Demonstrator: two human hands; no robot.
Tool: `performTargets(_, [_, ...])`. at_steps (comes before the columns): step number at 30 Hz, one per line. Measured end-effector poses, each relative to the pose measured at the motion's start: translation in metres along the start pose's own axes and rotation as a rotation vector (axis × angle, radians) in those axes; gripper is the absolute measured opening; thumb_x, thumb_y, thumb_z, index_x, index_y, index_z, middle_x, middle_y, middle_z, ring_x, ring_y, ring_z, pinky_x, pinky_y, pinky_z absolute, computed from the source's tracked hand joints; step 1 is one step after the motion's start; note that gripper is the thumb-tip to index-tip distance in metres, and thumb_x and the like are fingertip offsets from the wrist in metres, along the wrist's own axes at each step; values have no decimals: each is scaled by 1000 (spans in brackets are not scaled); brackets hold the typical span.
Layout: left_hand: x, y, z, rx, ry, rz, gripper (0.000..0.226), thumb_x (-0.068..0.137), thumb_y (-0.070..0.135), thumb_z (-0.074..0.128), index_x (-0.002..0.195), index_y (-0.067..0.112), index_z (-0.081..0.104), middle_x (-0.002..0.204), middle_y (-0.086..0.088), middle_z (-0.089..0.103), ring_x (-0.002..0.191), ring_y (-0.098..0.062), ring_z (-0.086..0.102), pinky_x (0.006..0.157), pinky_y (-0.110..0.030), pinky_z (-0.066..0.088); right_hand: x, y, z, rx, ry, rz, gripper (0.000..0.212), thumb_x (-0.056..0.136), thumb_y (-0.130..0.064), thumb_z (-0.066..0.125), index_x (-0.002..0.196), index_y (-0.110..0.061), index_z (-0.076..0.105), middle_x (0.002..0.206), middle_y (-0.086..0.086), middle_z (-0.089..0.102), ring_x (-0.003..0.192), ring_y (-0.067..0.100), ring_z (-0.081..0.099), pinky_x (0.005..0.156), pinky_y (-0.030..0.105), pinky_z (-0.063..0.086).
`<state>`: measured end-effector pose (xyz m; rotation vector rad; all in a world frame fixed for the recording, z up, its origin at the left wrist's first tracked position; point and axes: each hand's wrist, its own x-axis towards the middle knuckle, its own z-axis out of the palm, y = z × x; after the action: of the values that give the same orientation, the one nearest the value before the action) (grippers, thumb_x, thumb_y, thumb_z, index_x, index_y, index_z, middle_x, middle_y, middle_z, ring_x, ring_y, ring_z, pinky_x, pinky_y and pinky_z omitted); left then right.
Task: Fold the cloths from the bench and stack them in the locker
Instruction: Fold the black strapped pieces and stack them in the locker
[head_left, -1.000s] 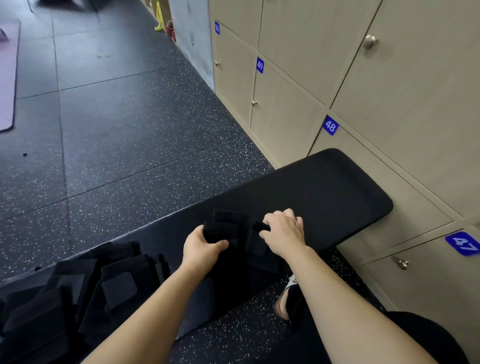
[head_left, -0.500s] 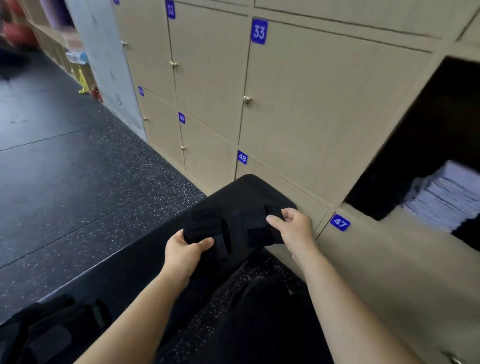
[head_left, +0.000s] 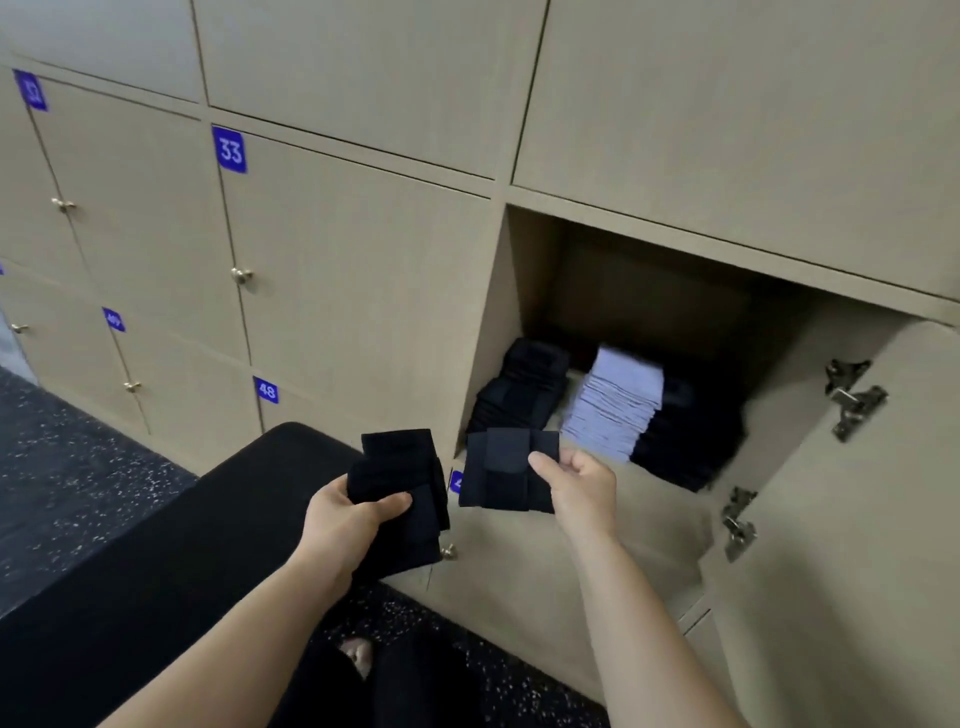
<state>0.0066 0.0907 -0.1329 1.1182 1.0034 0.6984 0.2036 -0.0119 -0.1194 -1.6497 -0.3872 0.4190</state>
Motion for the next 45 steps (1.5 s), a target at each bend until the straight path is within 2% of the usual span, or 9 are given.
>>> performTargets(3, [10,1,25,5,-43,-13,24,79,4,78,98,16,69,88,-7,76,80,-29,73,67,-40,60,25,4,-21,36,62,38,21,82,-12,73,81,6,62,70,5,55,64,16,49,58,20,42])
performTargets(12, [49,-13,56,34,-95,-42,23,79,0,75,99,11,70,86,-8,76,80,-30,74,70,-43,60,119,-5,-11,197,147,134,17,87,-1,68,71,-3,60,65,-3,59,59,8,51,45,6,41])
performTargets(17, [73,-18,63,52,-115,-53,23,80,-1,74,100,10,70,86,-8,76,79,-28,74,67,-40,59,167,0,24,244,159,174,16,84,0,69,75,3,57,87,6,58,61,10,49,45,8,41])
performTargets(22, [88,-24,68,34,-151,-68,24,80,-2,74,100,10,70,88,-8,77,79,-25,74,60,-31,58,198,18,44,262,180,220,21,82,-4,73,97,6,63,107,23,68,86,25,64,80,35,55])
performTargets(24, [91,-27,69,22,-156,-74,26,78,-3,75,101,8,71,88,-8,77,78,-25,74,59,-30,58,203,24,47,211,174,218,25,81,-5,74,90,12,59,93,27,66,79,23,58,78,35,51])
performTargets(28, [96,-29,72,-24,-161,-93,26,77,-6,75,100,6,71,89,-11,76,79,-28,74,55,-29,58,209,31,53,98,204,165,24,82,-5,74,71,-2,52,85,3,56,86,20,54,90,37,49])
performTargets(33, [101,-29,69,-60,-164,-98,27,77,-4,75,102,7,71,93,-13,76,84,-33,73,74,-45,59,202,26,54,-264,200,53,29,86,-16,71,109,0,65,94,8,66,88,25,61,75,31,44])
performTargets(41, [96,-17,61,-128,-142,-94,27,78,0,76,103,11,72,97,-11,76,90,-34,72,84,-55,56,186,13,46,-566,141,-11,49,89,-32,65,134,-16,55,126,3,63,111,22,60,82,30,45])
performTargets(45, [81,-5,55,-206,-140,-112,29,79,0,74,106,8,70,99,-12,75,91,-32,73,83,-49,58,159,5,33,-553,150,-105,40,88,-30,64,126,-20,60,120,1,63,104,18,60,77,28,43])
